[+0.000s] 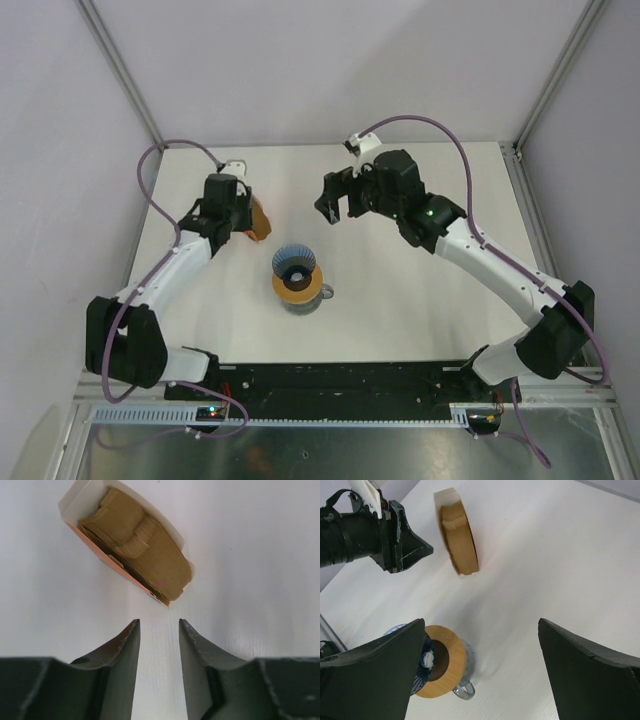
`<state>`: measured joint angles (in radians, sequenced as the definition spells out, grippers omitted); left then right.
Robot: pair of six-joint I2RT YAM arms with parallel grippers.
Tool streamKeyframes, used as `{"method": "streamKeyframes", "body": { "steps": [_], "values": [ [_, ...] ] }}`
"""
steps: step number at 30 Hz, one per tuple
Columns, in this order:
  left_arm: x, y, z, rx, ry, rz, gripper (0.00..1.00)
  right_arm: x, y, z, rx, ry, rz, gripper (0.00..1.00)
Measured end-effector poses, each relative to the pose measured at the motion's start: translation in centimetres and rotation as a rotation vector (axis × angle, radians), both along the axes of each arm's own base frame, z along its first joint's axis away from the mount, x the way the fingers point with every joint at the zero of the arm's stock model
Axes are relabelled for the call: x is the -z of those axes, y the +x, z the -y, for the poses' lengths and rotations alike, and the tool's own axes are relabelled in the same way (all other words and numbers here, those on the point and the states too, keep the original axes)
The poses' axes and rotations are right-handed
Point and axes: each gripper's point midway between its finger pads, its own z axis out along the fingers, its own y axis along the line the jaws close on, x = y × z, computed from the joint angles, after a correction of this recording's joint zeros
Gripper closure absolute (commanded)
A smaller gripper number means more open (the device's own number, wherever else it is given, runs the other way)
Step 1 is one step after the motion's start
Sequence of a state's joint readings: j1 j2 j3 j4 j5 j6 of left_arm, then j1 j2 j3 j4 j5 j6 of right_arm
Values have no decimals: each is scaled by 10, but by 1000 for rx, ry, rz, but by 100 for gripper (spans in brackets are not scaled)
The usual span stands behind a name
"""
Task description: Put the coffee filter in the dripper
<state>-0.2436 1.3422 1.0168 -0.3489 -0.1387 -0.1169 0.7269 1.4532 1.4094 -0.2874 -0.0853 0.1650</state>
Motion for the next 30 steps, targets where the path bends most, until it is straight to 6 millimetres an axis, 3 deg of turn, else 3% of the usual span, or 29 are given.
{"method": "streamKeyframes", "body": {
  "steps": [7, 16, 30],
  "values": [
    [27, 8, -13, -162, -2, 15, 65, 6, 7, 6, 33, -5, -8, 1],
    [59, 13, -3, -203, -24, -35, 71, 16, 10, 6, 38, -7, -40, 1],
    [83, 15, -3, -253, -41, -82, 77, 23, 14, 11, 48, -15, -54, 1]
  ]
}}
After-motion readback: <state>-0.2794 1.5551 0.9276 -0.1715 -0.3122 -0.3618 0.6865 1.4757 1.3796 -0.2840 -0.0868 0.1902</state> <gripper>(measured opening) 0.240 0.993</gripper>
